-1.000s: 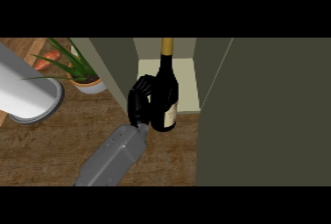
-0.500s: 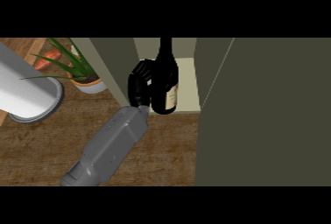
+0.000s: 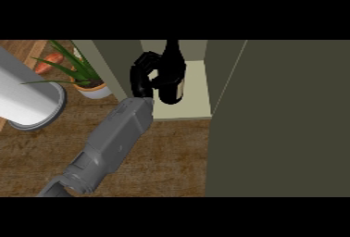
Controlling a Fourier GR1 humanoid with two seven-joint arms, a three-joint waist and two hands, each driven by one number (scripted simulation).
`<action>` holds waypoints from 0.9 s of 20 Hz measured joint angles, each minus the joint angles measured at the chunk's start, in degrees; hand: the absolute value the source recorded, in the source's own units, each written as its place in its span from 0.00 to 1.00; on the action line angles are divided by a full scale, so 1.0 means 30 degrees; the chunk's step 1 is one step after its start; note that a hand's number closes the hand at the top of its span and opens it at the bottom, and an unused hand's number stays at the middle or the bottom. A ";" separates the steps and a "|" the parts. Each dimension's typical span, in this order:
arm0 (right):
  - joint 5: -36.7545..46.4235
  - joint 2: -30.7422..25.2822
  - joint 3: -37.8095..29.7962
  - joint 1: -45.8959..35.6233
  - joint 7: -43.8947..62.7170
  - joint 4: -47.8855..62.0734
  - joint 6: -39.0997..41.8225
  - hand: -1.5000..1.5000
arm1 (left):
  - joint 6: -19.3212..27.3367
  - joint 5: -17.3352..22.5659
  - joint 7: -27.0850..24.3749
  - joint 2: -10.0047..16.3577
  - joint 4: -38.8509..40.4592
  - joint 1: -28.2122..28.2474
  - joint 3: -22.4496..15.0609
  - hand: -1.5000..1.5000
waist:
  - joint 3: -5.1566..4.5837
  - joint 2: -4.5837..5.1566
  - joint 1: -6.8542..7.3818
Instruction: Pick up the wine, place it into the cabinet and close the cabinet
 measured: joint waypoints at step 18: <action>0.0007 0.0198 0.0199 0.0657 -0.0844 0.0107 0.0854 0.00 | 0.1886 -0.2203 0.0449 0.0165 0.5000 -0.3078 -0.0099 0.00 | 0.0039 0.0041 -0.0524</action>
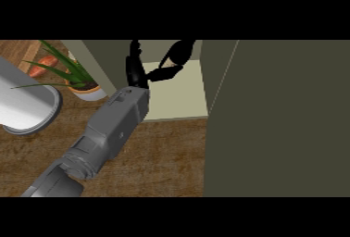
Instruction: Pick up the wine, place it into the cabinet and close the cabinet
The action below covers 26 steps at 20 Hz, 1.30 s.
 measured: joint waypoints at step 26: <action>0.0101 0.0291 0.0465 0.1070 -0.0113 -0.0212 -0.0192 0.00 | -0.3774 -0.0899 -0.3155 -0.0337 -0.3501 0.1588 0.0794 0.00 | -0.0022 -0.0318 0.1025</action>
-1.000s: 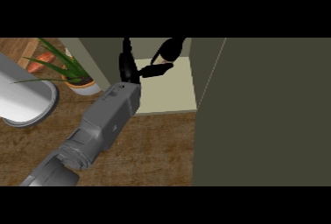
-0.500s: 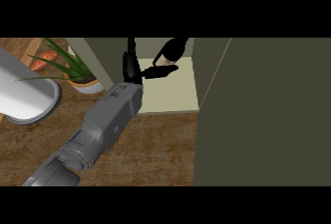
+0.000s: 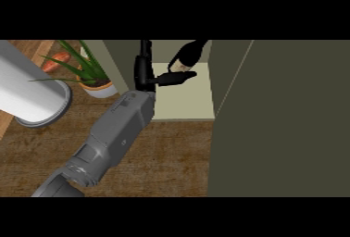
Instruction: Pick up the wine, place it into the cabinet and close the cabinet
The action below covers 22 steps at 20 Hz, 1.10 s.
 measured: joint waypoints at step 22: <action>0.0371 -0.0284 0.0726 -0.0334 0.0157 -0.0041 -0.0848 0.00 | 0.2467 -0.1931 0.3889 0.1417 -1.6497 0.9967 -0.4468 0.00 | 0.0009 -0.0205 0.0573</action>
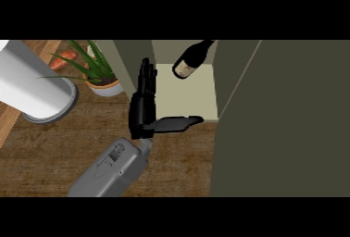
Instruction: Pick up the wine, place it into the cabinet and close the cabinet
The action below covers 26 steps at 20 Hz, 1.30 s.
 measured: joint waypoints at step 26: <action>-0.0005 -0.2377 0.4953 -0.0649 0.2566 0.0028 0.2599 1.00 | 0.1056 -0.2538 -0.1093 0.5231 -1.3536 1.2775 -0.3441 0.00 | -0.0034 0.0089 -0.0159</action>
